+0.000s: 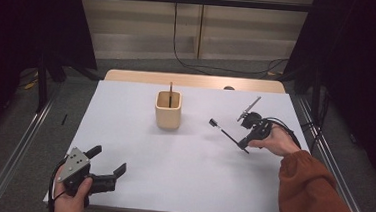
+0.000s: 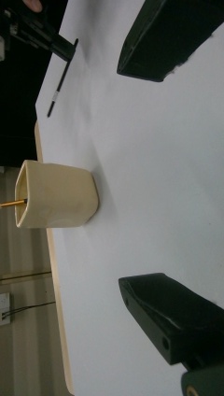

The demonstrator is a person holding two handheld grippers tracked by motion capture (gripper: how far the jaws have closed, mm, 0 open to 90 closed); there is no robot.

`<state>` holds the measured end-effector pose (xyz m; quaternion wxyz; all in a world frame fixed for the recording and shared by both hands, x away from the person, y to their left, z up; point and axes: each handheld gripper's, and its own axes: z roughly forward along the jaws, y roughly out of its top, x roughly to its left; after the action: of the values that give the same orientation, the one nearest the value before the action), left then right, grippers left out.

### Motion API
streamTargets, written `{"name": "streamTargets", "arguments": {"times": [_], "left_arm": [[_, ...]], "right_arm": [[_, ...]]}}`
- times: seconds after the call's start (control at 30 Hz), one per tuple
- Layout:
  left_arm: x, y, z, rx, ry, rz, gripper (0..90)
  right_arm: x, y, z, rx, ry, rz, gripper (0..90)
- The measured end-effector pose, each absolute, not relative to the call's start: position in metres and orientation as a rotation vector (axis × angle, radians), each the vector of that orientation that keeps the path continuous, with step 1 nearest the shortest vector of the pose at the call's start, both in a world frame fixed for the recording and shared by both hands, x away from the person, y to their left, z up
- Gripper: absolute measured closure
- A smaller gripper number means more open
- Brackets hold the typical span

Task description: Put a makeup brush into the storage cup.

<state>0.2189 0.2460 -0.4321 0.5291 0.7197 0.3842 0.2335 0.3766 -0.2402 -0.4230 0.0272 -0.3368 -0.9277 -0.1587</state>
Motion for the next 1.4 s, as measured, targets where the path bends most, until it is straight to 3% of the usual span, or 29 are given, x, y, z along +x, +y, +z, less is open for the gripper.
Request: {"name": "streamTargets", "arguments": {"times": [1.4], "left_arm": [[0.220, 0.247, -0.432, 1.724, 0.917, 0.560, 1.4]], "right_arm": [[0.339, -0.269, -0.418, -1.224, -2.633, -1.483, 87.0]]}}
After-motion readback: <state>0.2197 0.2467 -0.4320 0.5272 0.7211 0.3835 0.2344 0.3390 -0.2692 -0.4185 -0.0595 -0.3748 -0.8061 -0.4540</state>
